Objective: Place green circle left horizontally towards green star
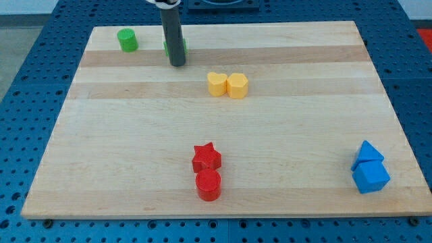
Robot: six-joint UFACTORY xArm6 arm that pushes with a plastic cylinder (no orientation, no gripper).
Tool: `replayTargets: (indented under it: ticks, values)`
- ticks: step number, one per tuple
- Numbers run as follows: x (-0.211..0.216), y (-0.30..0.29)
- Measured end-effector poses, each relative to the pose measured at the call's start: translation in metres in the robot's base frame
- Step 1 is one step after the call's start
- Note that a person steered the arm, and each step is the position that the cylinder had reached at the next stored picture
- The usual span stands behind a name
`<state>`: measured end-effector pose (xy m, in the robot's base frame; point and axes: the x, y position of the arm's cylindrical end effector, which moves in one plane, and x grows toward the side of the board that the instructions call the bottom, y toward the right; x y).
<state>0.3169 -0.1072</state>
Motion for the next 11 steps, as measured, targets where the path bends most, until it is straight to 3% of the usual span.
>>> replayTargets:
  ticks: [1,4,5,6,7,11]
  values:
    - [0.008,-0.05]
    - [-0.053,-0.183]
    - [-0.108,-0.184]
    - [-0.125,-0.157]
    - [-0.12,-0.122]
    - [-0.065,-0.119]
